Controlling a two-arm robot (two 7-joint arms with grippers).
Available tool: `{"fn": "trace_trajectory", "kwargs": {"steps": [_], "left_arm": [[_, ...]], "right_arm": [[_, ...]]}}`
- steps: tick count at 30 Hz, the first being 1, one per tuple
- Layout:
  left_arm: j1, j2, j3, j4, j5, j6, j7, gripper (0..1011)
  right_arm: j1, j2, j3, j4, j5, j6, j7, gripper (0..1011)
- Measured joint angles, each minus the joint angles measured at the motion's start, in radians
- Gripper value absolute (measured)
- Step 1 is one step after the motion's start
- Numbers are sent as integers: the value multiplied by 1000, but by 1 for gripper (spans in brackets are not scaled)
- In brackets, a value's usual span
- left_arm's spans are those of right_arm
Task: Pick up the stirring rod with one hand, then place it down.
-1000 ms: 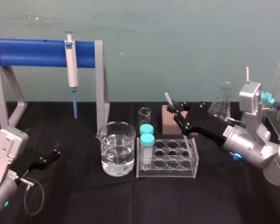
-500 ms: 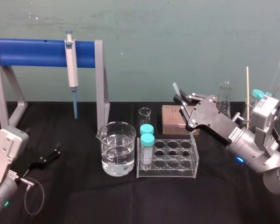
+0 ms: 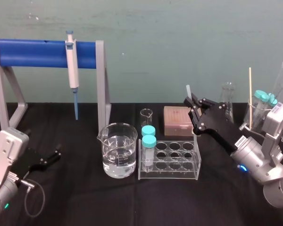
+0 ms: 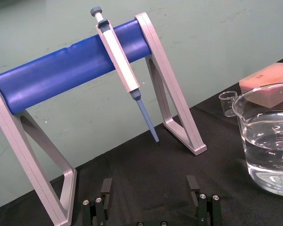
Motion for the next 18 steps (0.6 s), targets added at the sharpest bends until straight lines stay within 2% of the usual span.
{"fn": "trace_trajectory", "kwargs": {"steps": [18], "left_arm": [[0,0,0,0,0,0,0,1000]], "right_arm": [[-3,-6,7,8,-12,4,1,66]]}}
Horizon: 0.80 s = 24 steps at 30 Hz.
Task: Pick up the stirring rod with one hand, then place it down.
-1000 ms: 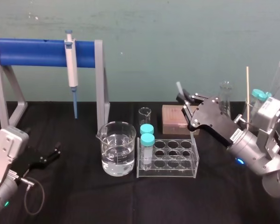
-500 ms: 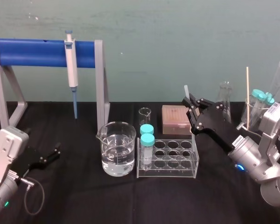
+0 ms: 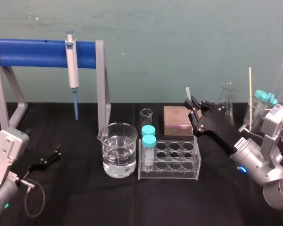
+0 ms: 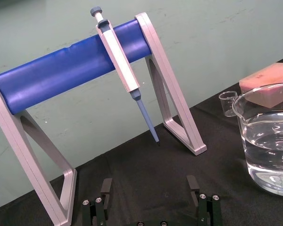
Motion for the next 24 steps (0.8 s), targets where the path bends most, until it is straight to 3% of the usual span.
{"fn": "trace_trajectory", "kwargs": {"steps": [24], "left_arm": [[0,0,0,0,0,0,0,1000]], "right_arm": [[1,1,-2,-1,1,0,1,66]]}}
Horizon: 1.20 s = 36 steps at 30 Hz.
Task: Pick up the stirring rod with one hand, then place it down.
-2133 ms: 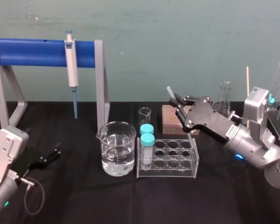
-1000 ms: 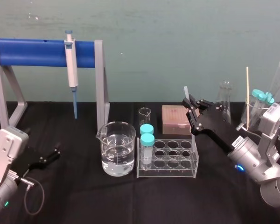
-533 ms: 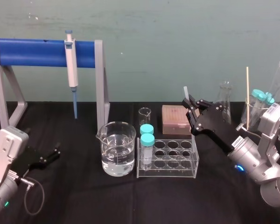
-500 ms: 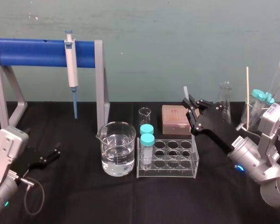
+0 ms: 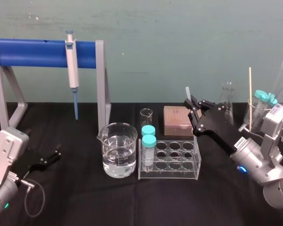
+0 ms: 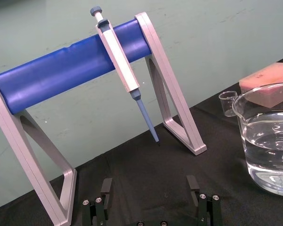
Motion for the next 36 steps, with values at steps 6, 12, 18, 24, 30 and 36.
{"fn": "trace_trajectory", "kwargs": {"steps": [6,12,18,24,30,36], "left_arm": [[0,0,0,0,0,0,0,1000],[0,0,0,0,0,0,0,1000],[0,0,0,0,0,0,0,1000],[0,0,0,0,0,0,0,1000],[0,0,0,0,0,0,0,1000],[0,0,0,0,0,0,0,1000]], "right_arm": [[0,0,0,0,0,0,0,66],[0,0,0,0,0,0,0,66],[0,0,0,0,0,0,0,66],[0,0,0,0,0,0,0,66],[0,0,0,0,0,0,0,66],[0,0,0,0,0,0,0,66]]}}
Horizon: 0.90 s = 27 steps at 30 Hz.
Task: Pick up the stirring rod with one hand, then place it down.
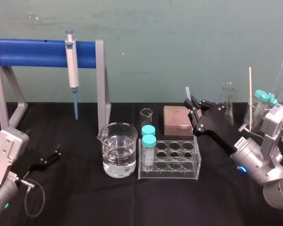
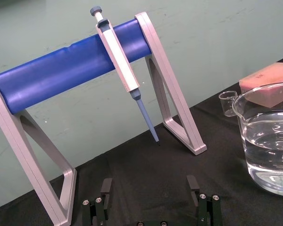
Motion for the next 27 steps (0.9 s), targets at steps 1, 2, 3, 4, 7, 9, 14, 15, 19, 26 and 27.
{"fn": "trace_trajectory", "kwargs": {"steps": [1,2,3,4,7,9,14,15,19,26,27], "left_arm": [[0,0,0,0,0,0,0,1000],[0,0,0,0,0,0,0,1000],[0,0,0,0,0,0,0,1000],[0,0,0,0,0,0,0,1000],[0,0,0,0,0,0,0,1000],[0,0,0,0,0,0,0,1000],[0,0,0,0,0,0,0,1000],[0,0,0,0,0,0,0,1000],[0,0,0,0,0,0,0,1000],[0,0,0,0,0,0,0,1000],[0,0,0,0,0,0,0,1000]], "right_arm": [[0,0,0,0,0,0,0,66],[0,0,0,0,0,0,0,66],[0,0,0,0,0,0,0,66],[0,0,0,0,0,0,0,66],[0,0,0,0,0,0,0,66],[0,0,0,0,0,0,0,66],[0,0,0,0,0,0,0,66],[0,0,0,0,0,0,0,66],[0,0,0,0,0,0,0,66],[0,0,0,0,0,0,0,66],[0,0,0,0,0,0,0,66]]}}
